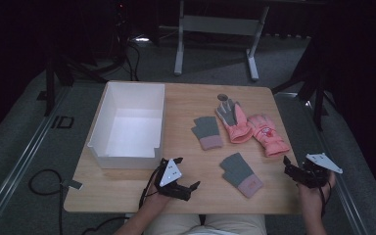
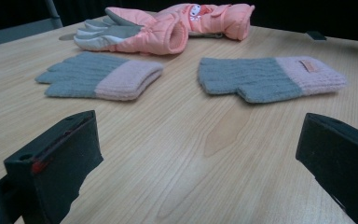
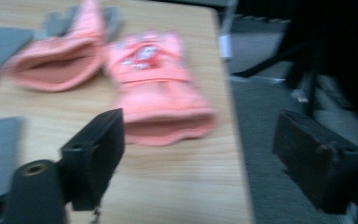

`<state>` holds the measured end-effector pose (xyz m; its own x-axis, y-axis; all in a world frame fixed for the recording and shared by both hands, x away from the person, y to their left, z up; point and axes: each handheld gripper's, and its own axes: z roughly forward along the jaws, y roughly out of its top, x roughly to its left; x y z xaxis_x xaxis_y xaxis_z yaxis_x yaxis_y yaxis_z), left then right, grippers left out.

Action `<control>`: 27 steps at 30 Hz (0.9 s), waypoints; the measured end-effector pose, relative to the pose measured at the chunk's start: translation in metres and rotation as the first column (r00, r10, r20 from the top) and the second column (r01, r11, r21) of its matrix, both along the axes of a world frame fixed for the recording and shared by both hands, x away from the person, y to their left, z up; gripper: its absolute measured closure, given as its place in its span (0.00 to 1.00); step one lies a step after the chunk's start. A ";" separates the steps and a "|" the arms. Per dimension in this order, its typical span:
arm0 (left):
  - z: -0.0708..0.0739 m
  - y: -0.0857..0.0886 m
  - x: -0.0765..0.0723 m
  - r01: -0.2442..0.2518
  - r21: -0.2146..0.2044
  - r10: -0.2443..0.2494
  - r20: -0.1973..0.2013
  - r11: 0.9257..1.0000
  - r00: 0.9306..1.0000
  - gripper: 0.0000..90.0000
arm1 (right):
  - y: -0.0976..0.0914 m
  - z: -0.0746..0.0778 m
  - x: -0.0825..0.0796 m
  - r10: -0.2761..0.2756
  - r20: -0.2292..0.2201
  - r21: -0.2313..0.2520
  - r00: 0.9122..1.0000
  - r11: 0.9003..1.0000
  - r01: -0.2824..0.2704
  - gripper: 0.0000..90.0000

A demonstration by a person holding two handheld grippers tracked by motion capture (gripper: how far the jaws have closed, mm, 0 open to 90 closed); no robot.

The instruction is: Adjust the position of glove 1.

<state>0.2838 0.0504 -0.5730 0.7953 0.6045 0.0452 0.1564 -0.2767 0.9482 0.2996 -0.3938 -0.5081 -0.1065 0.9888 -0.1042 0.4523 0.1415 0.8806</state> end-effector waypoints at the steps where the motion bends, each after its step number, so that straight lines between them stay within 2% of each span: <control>1: 0.000 0.000 0.000 -0.002 -0.001 0.002 0.000 1.000 1.000 0.00 | 0.003 0.001 0.001 0.024 -0.011 0.010 1.000 1.000 -0.024 0.20; 2: 0.000 0.000 0.000 -0.002 -0.001 0.002 0.000 1.000 1.000 0.00 | 0.003 0.001 0.001 0.024 -0.011 0.010 1.000 1.000 -0.024 0.20; 4: 0.000 0.000 0.000 0.002 0.000 -0.002 0.002 1.000 1.000 0.00 | 0.010 0.009 0.002 0.090 -0.023 0.071 0.996 0.994 -0.088 0.17; 6: 0.000 0.000 0.000 0.005 -0.001 -0.005 -0.002 1.000 1.000 0.00 | 0.019 0.022 0.002 0.124 0.001 0.070 0.992 0.990 -0.124 0.15; 7: 0.000 0.000 0.000 0.005 -0.001 -0.005 -0.002 1.000 1.000 0.00 | 0.019 0.022 0.002 0.124 0.001 0.070 0.992 0.990 -0.124 0.15; 8: 0.000 0.000 0.000 0.004 -0.003 -0.004 -0.002 1.000 1.000 0.00 | 0.023 0.031 0.004 0.142 0.002 0.113 0.990 0.984 -0.141 0.15; 10: 0.000 0.000 0.000 0.005 -0.001 -0.005 -0.001 1.000 1.000 0.00 | 0.024 0.035 0.005 0.140 0.001 0.128 0.990 0.982 -0.139 0.15; 11: 0.000 0.000 0.000 0.007 -0.001 -0.007 -0.002 1.000 1.000 0.00 | 0.027 0.041 0.005 0.147 0.012 0.137 0.989 0.979 -0.148 0.14; 12: 0.000 0.000 0.000 0.008 0.000 -0.008 -0.002 1.000 1.000 0.00 | 0.032 0.049 0.006 0.184 0.046 0.144 0.982 0.972 -0.188 0.13; 15: 0.000 0.000 0.000 0.008 -0.001 -0.008 -0.004 1.000 1.000 0.00 | 0.038 0.056 0.007 0.198 0.064 0.124 0.978 0.971 -0.205 0.12; 16: 0.000 0.000 0.000 0.009 -0.001 -0.009 -0.004 1.000 1.000 0.00 | 0.043 0.062 0.010 0.222 0.070 0.128 0.973 0.965 -0.229 0.12; 17: 0.000 0.000 0.000 0.009 0.000 -0.009 -0.004 1.000 1.000 0.00 | 0.043 0.062 0.010 0.222 0.070 0.128 0.973 0.965 -0.229 0.12; 20: 0.000 -0.001 0.000 0.009 0.001 -0.009 -0.002 1.000 1.000 0.00 | 0.055 0.070 0.015 0.260 0.085 0.122 0.962 0.955 -0.269 0.15; 25: 0.000 0.000 0.000 0.009 0.001 -0.009 -0.005 1.000 1.000 0.00 | 0.067 0.077 0.024 0.288 0.072 0.115 0.955 0.949 -0.294 0.17; 27: 0.000 -0.001 0.000 0.009 -0.001 -0.009 -0.003 1.000 1.000 0.00 | 0.073 0.080 0.027 0.311 0.069 0.111 0.948 0.942 -0.317 0.19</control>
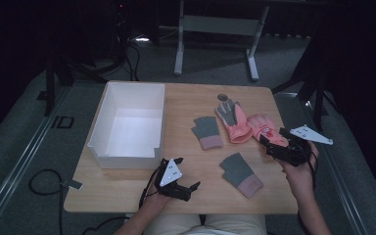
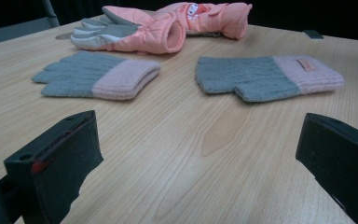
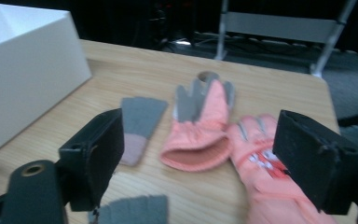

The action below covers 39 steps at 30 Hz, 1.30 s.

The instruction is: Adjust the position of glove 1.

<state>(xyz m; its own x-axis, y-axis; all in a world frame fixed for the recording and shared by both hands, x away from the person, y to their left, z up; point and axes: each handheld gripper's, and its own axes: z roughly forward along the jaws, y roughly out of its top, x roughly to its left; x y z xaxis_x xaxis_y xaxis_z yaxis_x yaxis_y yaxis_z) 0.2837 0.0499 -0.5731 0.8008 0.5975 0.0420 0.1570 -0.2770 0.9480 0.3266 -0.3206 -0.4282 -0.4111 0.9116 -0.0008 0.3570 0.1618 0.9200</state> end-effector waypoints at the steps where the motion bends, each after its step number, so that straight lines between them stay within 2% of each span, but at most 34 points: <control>1: 0.000 0.000 0.000 0.001 0.004 -0.001 0.003 1.000 1.000 0.00 | 0.003 0.001 0.001 0.007 0.007 -0.002 1.000 1.000 -0.007 0.20; 6: 0.000 0.000 0.000 0.000 0.004 0.000 0.006 1.000 1.000 0.00 | 0.025 0.009 0.011 0.083 0.008 -0.006 0.996 0.997 -0.083 0.26; 10: 0.000 -0.001 -0.001 0.005 0.007 -0.005 0.007 1.000 1.000 0.00 | 0.043 0.013 0.021 0.150 0.001 0.003 0.989 0.989 -0.150 0.33; 12: 0.000 -0.001 -0.001 0.010 0.007 -0.010 0.008 1.000 1.000 0.00 | 0.046 0.013 0.023 0.160 -0.003 0.004 0.987 0.987 -0.160 0.35; 14: 0.000 -0.001 -0.001 0.010 0.007 -0.011 0.008 1.000 1.000 0.00 | 0.058 0.014 0.033 0.201 -0.029 -0.003 0.979 0.980 -0.201 0.39; 23: 0.000 -0.001 -0.001 0.016 0.004 -0.016 0.008 1.000 1.000 0.00 | 0.086 0.003 0.060 0.281 -0.072 -0.023 0.957 0.959 -0.283 0.46; 26: 0.000 -0.001 -0.002 0.019 0.010 -0.019 0.010 1.000 1.000 0.00 | 0.095 -0.003 0.069 0.306 -0.092 -0.032 0.948 0.950 -0.310 0.49; 28: 0.000 -0.001 -0.002 0.019 0.010 -0.019 0.011 1.000 1.000 0.00 | 0.101 -0.008 0.076 0.336 -0.105 -0.028 0.936 0.940 -0.340 0.51; 30: 0.000 -0.001 -0.001 0.021 0.007 -0.021 0.007 1.000 1.000 0.00 | 0.108 -0.015 0.082 0.345 -0.126 -0.046 0.930 0.935 -0.353 0.53; 35: 0.000 -0.001 -0.001 0.021 0.007 -0.021 0.006 1.000 1.000 0.00 | 0.122 -0.031 0.097 0.386 -0.208 -0.074 0.899 0.910 -0.408 0.62; 38: 0.000 -0.001 -0.002 0.022 0.011 -0.022 0.009 1.000 1.000 0.00 | 0.128 -0.040 0.105 0.384 -0.232 -0.090 0.894 0.906 -0.413 0.65; 39: 0.000 -0.001 -0.002 0.023 0.011 -0.023 0.010 1.000 1.000 0.00 | 0.129 -0.043 0.108 0.379 -0.237 -0.095 0.894 0.907 -0.410 0.66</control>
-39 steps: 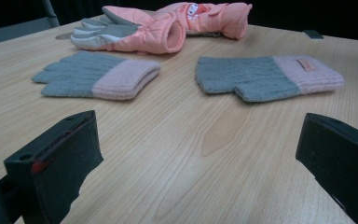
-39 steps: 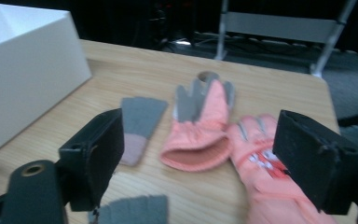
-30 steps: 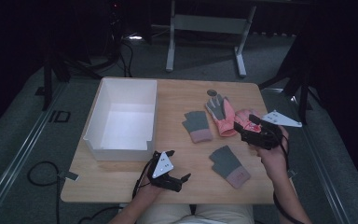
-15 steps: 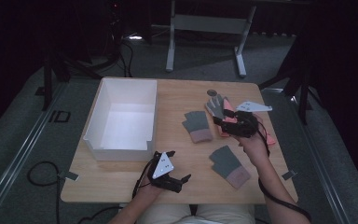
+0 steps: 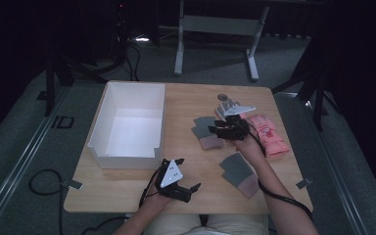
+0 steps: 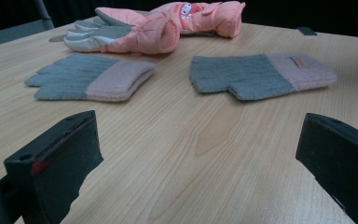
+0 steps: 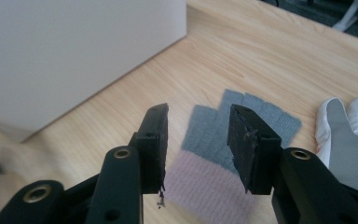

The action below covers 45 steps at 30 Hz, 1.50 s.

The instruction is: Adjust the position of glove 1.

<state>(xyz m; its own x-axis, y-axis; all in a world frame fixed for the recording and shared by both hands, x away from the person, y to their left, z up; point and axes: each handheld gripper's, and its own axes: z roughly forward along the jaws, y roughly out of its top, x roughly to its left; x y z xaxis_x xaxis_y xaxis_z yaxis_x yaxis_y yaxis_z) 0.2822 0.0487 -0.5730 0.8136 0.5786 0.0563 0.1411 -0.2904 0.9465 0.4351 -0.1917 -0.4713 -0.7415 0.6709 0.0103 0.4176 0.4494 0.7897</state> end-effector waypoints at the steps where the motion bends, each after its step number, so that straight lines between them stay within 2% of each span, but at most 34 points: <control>1: 0.000 0.000 0.000 0.000 0.001 0.000 0.000 1.000 1.000 0.00 | 0.001 -0.003 0.003 -0.002 -0.004 -0.008 1.000 1.000 0.002 0.66; 3: 0.000 0.000 0.000 -0.001 0.000 0.001 -0.001 1.000 1.000 0.00 | 0.002 -0.006 0.006 -0.003 -0.011 -0.014 1.000 1.000 0.003 0.67; 6: 0.000 0.000 0.000 -0.001 -0.002 0.001 -0.001 1.000 1.000 0.00 | 0.006 -0.019 0.019 -0.002 -0.028 -0.064 1.000 0.998 0.000 0.69; 9: 0.000 0.000 0.000 -0.001 -0.002 0.001 -0.002 1.000 1.000 0.00 | 0.010 -0.030 0.028 -0.008 -0.025 -0.118 1.000 0.993 0.005 0.70; 11: 0.000 0.001 0.001 0.001 -0.006 -0.001 -0.005 1.000 1.000 0.00 | 0.011 -0.036 0.034 -0.013 -0.033 -0.122 0.999 0.993 0.009 0.71; 13: 0.000 0.001 0.001 0.002 -0.006 -0.002 -0.006 1.000 1.000 0.00 | 0.012 -0.042 0.040 -0.022 -0.035 -0.147 0.999 0.989 0.017 0.71; 16: 0.000 0.000 0.000 0.003 -0.005 -0.003 -0.003 1.000 1.000 0.00 | 0.013 -0.050 0.048 -0.026 -0.058 -0.162 0.998 0.987 0.016 0.70; 19: 0.000 0.000 0.000 0.003 -0.003 -0.003 -0.002 1.000 1.000 0.00 | 0.016 -0.058 0.053 -0.034 -0.054 -0.213 0.998 0.977 0.022 0.69; 21: 0.000 0.000 0.000 0.002 -0.003 -0.002 -0.002 1.000 1.000 0.00 | 0.018 -0.062 0.056 -0.039 -0.063 -0.217 0.997 0.976 0.025 0.68; 23: 0.000 0.001 0.000 0.001 -0.008 -0.001 -0.006 1.000 1.000 0.00 | 0.019 -0.066 0.061 -0.046 -0.083 -0.232 0.995 0.972 0.026 0.68; 24: 0.000 0.001 0.001 0.001 -0.012 -0.002 -0.011 1.000 1.000 0.00 | 0.020 -0.069 0.063 -0.062 -0.102 -0.251 0.993 0.967 0.034 0.70; 25: 0.000 0.002 0.002 0.001 -0.018 -0.002 -0.015 1.000 1.000 0.00 | 0.021 -0.073 0.065 -0.073 -0.130 -0.255 0.989 0.966 0.038 0.71; 26: 0.000 0.003 0.002 0.000 -0.024 -0.001 -0.020 1.000 1.000 0.00 | 0.021 -0.073 0.065 -0.080 -0.139 -0.240 0.987 0.970 0.044 0.72; 29: 0.000 0.003 0.002 -0.001 -0.026 0.000 -0.018 1.000 1.000 0.00 | 0.021 -0.075 0.065 -0.074 -0.122 -0.235 0.990 0.971 0.044 0.78; 32: 0.000 0.001 0.001 0.001 -0.015 -0.001 -0.010 1.000 1.000 0.00 | 0.024 -0.075 0.065 -0.102 -0.109 -0.232 0.989 0.970 0.074 0.86; 34: 0.000 0.001 0.000 0.003 -0.012 -0.003 -0.006 1.000 1.000 0.00 | 0.027 -0.074 0.062 -0.126 -0.108 -0.236 0.986 0.967 0.098 0.92; 36: 0.000 0.001 0.000 0.003 -0.013 -0.003 -0.007 1.000 1.000 0.00 | 0.028 -0.069 0.059 -0.151 -0.126 -0.220 0.980 0.968 0.121 0.94; 37: 0.000 0.001 0.001 0.002 -0.014 -0.002 -0.007 1.000 1.000 0.00 | 0.028 -0.066 0.057 -0.153 -0.133 -0.210 0.979 0.970 0.123 0.94; 38: 0.000 0.001 0.001 0.001 -0.014 -0.002 -0.007 1.000 1.000 0.00 | 0.027 -0.062 0.054 -0.154 -0.125 -0.184 0.980 0.974 0.130 0.94; 40: 0.000 0.001 0.000 0.001 -0.014 -0.001 -0.005 1.000 1.000 0.00 | 0.024 -0.053 0.046 -0.164 -0.138 -0.138 0.977 0.980 0.145 0.95; 43: 0.000 0.001 0.000 0.000 -0.011 0.000 -0.004 1.000 1.000 0.00 | 0.021 -0.034 0.030 -0.170 -0.114 -0.100 0.979 0.982 0.159 0.95; 45: 0.000 0.001 0.000 -0.003 -0.013 0.003 -0.002 1.000 1.000 0.00 | 0.019 -0.021 0.017 -0.160 -0.108 -0.053 0.981 0.986 0.155 0.95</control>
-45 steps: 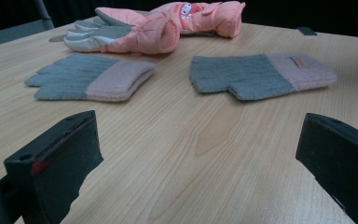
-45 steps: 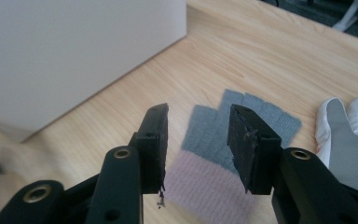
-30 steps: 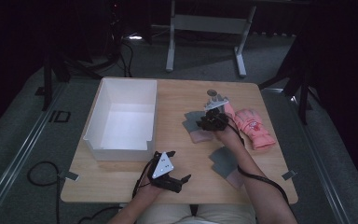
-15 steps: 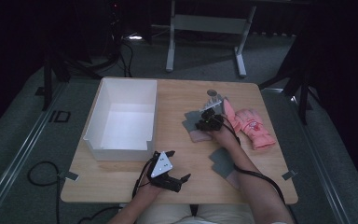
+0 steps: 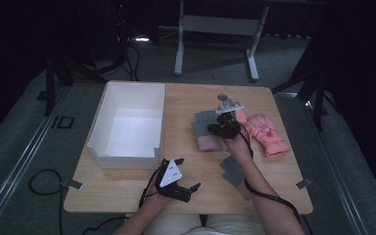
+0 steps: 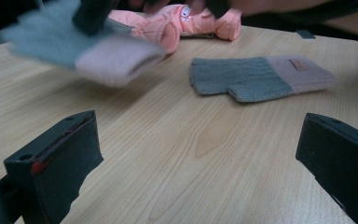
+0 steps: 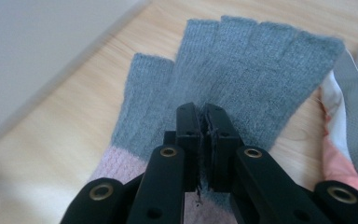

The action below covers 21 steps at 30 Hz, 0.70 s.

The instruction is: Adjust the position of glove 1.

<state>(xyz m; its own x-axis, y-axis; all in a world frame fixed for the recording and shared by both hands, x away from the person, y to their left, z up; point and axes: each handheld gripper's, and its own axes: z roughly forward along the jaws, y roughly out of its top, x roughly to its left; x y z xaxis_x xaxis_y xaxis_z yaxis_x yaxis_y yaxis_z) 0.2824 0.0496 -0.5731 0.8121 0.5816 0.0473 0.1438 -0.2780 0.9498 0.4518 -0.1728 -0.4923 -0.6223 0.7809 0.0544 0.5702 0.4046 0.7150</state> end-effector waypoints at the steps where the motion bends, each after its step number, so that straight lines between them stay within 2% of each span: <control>1: 0.000 0.000 0.000 0.000 0.003 0.000 0.001 1.000 1.000 0.00 | -0.001 0.007 -0.008 -0.012 0.013 0.016 1.000 1.000 0.012 0.95; 3: 0.000 0.000 0.000 -0.001 0.001 0.001 0.003 1.000 1.000 0.00 | -0.002 0.020 -0.025 -0.020 0.039 0.056 0.999 0.998 0.017 0.95; 6: 0.000 0.000 0.000 -0.001 0.003 0.001 0.007 1.000 1.000 0.00 | -0.002 0.034 -0.053 -0.040 0.083 0.087 0.996 0.996 0.032 0.95; 10: 0.000 0.000 -0.001 -0.003 0.004 0.003 0.014 1.000 1.000 0.00 | -0.002 0.038 -0.087 -0.061 0.101 0.132 0.993 0.990 0.047 0.95; 14: 0.000 0.002 -0.002 0.022 -0.023 -0.021 0.016 0.999 1.000 0.00 | 0.001 0.027 -0.111 -0.102 0.130 0.099 0.986 0.991 0.090 0.95; 16: 0.000 0.003 -0.003 0.020 -0.032 -0.019 0.026 0.999 0.999 0.00 | 0.003 0.016 -0.120 -0.123 0.134 0.065 0.983 0.991 0.116 0.95; 17: 0.000 0.003 -0.003 0.020 -0.032 -0.019 0.026 0.999 0.999 0.00 | 0.003 0.016 -0.120 -0.123 0.134 0.065 0.983 0.991 0.116 0.95; 18: 0.000 0.003 -0.004 0.025 -0.035 -0.024 0.025 0.999 0.999 0.00 | 0.003 0.010 -0.122 -0.132 0.105 0.074 0.986 0.989 0.125 0.95; 19: 0.000 0.002 -0.004 0.023 -0.026 -0.023 0.032 0.999 0.999 0.00 | 0.004 -0.003 -0.127 -0.153 0.098 0.051 0.983 0.988 0.149 0.95; 21: 0.000 0.001 -0.005 0.026 -0.019 -0.025 0.037 0.999 0.999 0.00 | 0.003 -0.014 -0.129 -0.163 0.028 0.088 0.986 0.983 0.160 0.95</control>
<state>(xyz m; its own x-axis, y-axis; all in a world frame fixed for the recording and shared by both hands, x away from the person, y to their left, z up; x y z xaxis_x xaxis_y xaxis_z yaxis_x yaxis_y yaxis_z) 0.2778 0.0508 -0.5732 0.8246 0.5619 0.0663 0.1019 -0.2627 0.9595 0.3229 -0.1702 -0.5065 -0.4907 0.8649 0.1055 0.5974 0.2459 0.7633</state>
